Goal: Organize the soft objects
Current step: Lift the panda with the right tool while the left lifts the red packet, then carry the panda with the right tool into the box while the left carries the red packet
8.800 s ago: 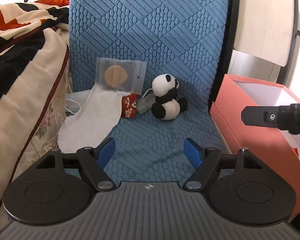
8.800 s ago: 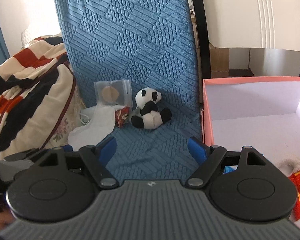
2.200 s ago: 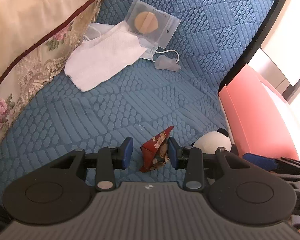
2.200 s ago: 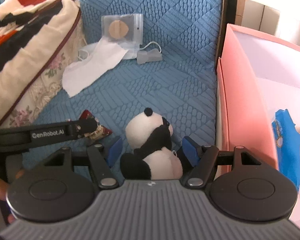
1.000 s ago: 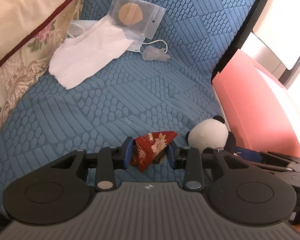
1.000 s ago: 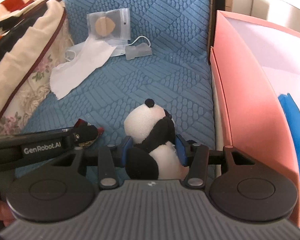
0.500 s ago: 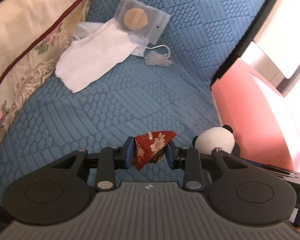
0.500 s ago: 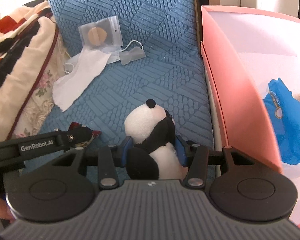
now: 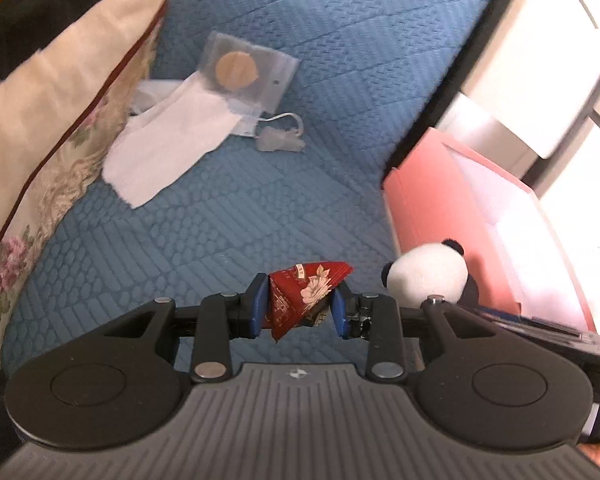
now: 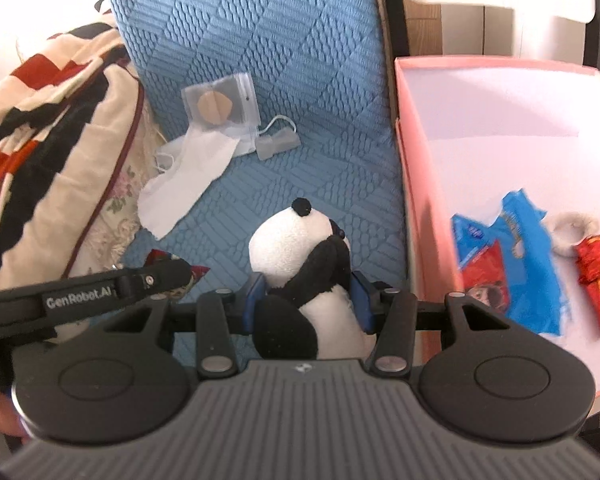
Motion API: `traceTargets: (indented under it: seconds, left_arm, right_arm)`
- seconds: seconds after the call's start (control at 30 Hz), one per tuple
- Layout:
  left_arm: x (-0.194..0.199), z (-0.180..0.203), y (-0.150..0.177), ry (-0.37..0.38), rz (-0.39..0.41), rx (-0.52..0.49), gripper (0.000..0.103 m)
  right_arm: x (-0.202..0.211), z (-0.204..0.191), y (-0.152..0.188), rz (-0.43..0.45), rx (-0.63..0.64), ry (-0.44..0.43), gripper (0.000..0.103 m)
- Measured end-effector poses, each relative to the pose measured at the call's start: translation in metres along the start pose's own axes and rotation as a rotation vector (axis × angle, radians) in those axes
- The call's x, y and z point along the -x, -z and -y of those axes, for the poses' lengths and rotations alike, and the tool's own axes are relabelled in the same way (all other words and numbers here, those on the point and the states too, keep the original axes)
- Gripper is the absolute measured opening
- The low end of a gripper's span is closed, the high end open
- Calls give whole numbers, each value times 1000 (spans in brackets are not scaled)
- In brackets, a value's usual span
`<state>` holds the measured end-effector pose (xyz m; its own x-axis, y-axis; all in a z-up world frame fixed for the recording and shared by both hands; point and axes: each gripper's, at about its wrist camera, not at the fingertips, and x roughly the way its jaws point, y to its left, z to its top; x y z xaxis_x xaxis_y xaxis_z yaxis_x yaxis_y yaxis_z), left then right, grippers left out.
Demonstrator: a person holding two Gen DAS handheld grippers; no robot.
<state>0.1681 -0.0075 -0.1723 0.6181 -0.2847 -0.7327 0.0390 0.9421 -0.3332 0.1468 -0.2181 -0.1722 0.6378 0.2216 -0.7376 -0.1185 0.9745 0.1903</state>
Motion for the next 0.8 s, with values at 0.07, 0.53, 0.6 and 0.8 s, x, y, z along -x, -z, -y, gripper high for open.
traceTargets:
  seconds: [0.07,0.53,0.6,0.8]
  left_arm:
    - [6,9,-3,-12,7,-2,38]
    - [38,77,-37,47,81,-67,38]
    - [38,82,-39,48,86,-76,38]
    - [33,77,-31,33,75,-72,38]
  right_arm:
    - [7,5,-5,5,1,5,49]
    - [68,24,-53,140,84,14,39]
    - [69,28,-57,145,83,17,39]
    - [67,34,-44,125,61,9,39]
